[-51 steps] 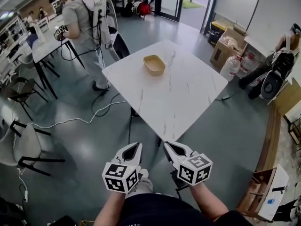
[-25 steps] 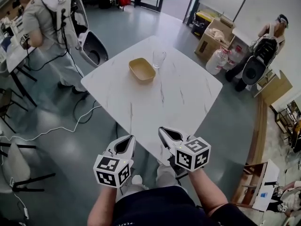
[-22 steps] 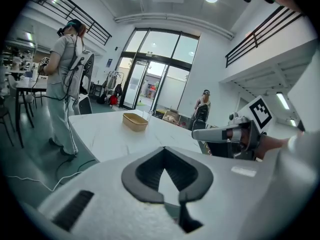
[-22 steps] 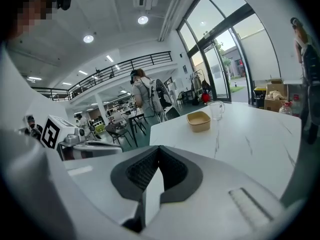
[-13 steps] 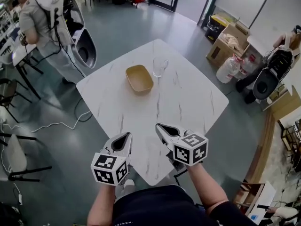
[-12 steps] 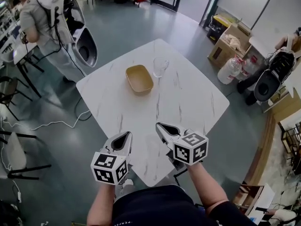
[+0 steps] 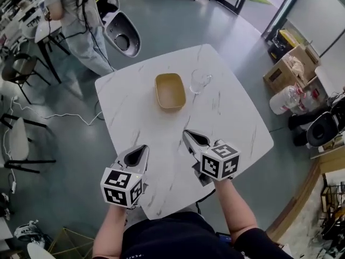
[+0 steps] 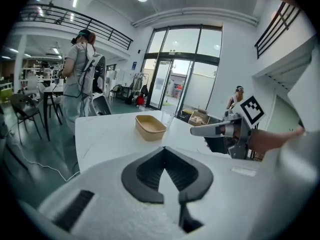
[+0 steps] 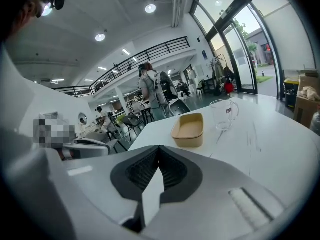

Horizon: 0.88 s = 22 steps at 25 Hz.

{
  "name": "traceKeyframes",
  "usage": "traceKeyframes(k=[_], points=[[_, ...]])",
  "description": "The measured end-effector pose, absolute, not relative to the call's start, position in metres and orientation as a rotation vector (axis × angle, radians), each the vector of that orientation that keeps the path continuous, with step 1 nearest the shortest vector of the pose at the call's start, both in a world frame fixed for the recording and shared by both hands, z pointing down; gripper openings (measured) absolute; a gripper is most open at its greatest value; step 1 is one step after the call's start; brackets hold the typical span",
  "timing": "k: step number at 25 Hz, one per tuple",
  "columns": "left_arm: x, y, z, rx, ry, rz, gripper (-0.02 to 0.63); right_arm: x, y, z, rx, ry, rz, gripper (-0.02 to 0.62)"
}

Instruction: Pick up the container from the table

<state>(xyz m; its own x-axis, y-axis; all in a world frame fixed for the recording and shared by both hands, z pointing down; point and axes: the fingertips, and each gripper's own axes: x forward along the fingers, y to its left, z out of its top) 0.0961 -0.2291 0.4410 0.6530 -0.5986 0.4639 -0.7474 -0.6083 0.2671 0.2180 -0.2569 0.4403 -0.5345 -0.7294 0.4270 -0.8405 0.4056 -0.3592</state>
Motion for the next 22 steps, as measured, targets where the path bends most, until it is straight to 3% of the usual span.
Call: traceKeyframes(k=[15, 17, 22], points=[[0.079, -0.267, 0.46, 2.286, -1.231, 0.468, 0.003, 0.207, -0.342, 0.466, 1.196, -2.453, 0.616, 0.002], [0.079, -0.271, 0.462, 2.277, -1.238, 0.471, 0.016, 0.2, -0.351, 0.47, 1.151, -2.448, 0.576, 0.05], [0.081, -0.287, 0.47, 2.264, -1.231, 0.476, 0.031, 0.187, -0.372, 0.481, 1.069, -2.395, 0.412, 0.081]])
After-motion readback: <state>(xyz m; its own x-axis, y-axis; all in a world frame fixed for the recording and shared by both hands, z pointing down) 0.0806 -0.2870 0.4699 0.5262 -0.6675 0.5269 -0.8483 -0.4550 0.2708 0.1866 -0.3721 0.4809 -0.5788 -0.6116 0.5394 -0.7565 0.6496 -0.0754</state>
